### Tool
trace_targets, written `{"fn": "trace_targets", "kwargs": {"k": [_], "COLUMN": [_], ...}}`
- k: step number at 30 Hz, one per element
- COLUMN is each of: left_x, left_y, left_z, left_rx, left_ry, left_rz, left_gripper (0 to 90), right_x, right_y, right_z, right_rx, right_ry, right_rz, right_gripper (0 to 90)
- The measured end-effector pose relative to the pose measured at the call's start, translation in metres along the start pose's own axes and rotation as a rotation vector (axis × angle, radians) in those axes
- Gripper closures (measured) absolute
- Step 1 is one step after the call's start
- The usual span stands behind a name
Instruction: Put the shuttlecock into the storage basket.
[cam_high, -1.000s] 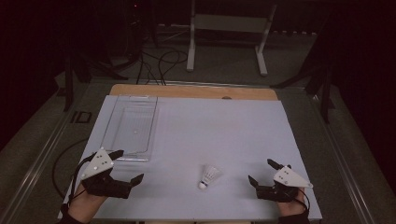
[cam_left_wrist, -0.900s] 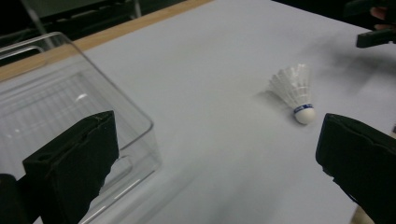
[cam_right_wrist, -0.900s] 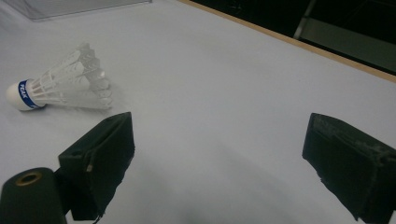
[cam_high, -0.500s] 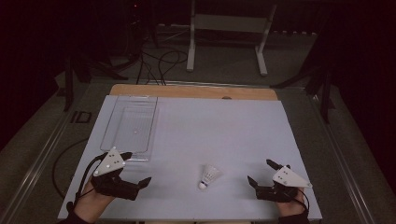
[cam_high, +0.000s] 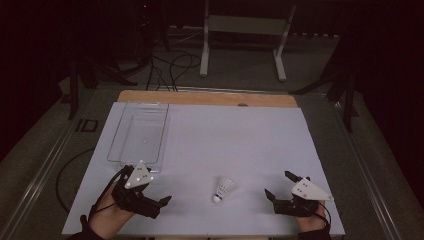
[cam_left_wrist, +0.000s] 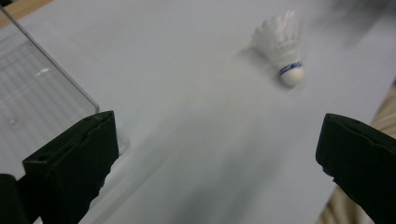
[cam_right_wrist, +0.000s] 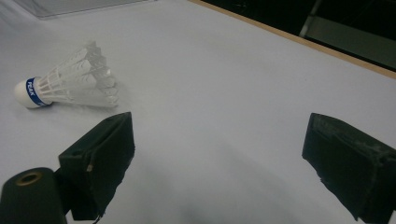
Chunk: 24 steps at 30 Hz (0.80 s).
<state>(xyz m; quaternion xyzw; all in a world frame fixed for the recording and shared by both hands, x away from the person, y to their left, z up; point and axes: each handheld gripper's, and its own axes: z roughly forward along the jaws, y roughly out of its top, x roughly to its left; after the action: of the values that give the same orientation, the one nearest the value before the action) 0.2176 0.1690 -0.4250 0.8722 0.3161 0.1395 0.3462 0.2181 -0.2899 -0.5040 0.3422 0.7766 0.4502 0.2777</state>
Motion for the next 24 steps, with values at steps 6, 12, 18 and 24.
{"fn": "trace_targets", "kwargs": {"k": [6,12,18,24], "left_x": [-0.003,-0.006,-0.012,-0.013], "left_y": [0.002,0.002,0.002,0.004], "left_z": [0.007,0.014,0.025,0.033], "left_rx": [0.030,0.076,0.117,0.134], "left_ry": [-0.023,-0.040,-0.066,-0.084], "left_rz": [-0.022,-0.026,-0.023,-0.036], "left_gripper": [0.0,0.1,0.1,0.1], "right_x": [0.000,0.001,0.001,0.001], "right_y": [0.000,0.000,0.000,0.000], "right_z": [0.000,0.000,0.000,0.002], "right_rx": [-0.001,0.003,0.007,0.012], "right_ry": [0.002,0.003,0.008,0.015], "right_rz": [0.002,-0.001,-0.005,-0.003], "right_gripper": [9.1,9.1,9.1,9.2]}}
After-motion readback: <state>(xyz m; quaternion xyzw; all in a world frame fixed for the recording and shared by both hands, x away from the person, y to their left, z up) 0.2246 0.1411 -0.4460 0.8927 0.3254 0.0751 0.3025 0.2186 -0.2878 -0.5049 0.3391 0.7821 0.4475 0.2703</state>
